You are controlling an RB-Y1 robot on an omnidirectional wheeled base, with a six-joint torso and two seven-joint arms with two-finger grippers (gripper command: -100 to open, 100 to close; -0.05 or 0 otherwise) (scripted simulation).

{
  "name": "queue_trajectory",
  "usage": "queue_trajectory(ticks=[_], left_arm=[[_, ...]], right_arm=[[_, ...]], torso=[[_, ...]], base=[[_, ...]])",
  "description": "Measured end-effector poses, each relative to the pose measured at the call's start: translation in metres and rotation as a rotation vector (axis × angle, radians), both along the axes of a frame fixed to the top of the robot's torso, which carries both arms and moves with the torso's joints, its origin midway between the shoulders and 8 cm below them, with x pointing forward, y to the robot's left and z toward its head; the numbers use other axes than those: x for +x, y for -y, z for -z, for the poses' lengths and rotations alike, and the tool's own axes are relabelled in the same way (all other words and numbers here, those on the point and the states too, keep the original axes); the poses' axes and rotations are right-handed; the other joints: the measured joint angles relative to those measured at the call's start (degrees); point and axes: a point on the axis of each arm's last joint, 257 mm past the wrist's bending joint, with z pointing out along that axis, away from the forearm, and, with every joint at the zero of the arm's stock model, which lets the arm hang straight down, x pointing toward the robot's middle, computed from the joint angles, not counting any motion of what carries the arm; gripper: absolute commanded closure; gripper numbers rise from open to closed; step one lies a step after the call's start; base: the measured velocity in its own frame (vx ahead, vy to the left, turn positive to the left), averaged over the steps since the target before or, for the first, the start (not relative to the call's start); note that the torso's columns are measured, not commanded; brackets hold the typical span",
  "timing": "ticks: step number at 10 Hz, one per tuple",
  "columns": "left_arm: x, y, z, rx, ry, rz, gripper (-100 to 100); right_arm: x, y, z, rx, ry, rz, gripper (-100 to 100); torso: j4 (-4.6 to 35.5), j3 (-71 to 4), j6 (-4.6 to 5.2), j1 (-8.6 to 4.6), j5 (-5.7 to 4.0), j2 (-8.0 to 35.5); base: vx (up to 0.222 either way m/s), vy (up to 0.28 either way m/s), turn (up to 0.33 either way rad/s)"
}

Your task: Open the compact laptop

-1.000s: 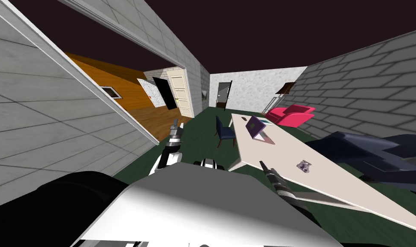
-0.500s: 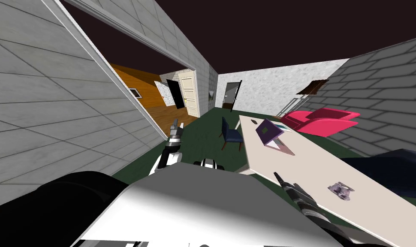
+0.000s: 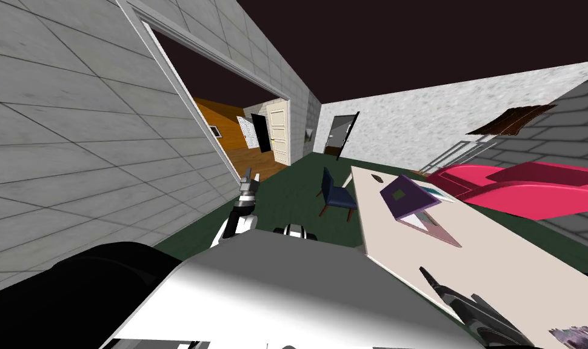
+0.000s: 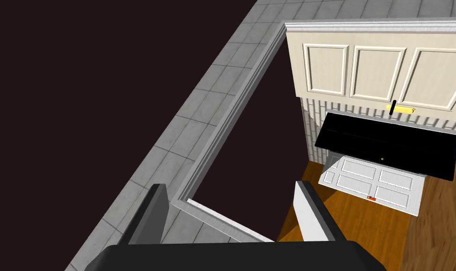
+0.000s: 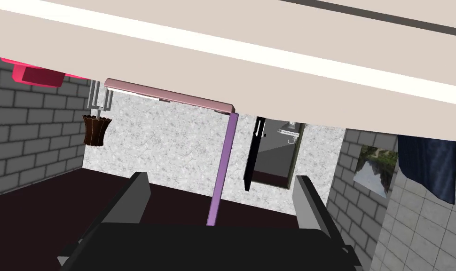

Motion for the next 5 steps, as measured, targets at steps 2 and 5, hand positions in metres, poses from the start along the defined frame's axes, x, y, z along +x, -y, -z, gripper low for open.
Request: queue_trajectory(ticks=[2,5], left_arm=[[0.000,0.000,0.000,0.000,0.000,0.000,0],[0.000,0.000,0.000,0.000,0.000,0.000,0]], right_arm=[[-0.019,0.028,-0.008,-0.071,-0.057,0.016,-100],[-0.052,0.073,-0.026,-0.193,-0.156,0.053,-100]], torso=[[0.0,0.0,-0.04,-0.03,-0.01,0.0],[0.0,0.0,-0.01,-0.02,-0.01,0.0]], base=[[0.022,0.023,0.343],[0.018,0.012,0.222]])
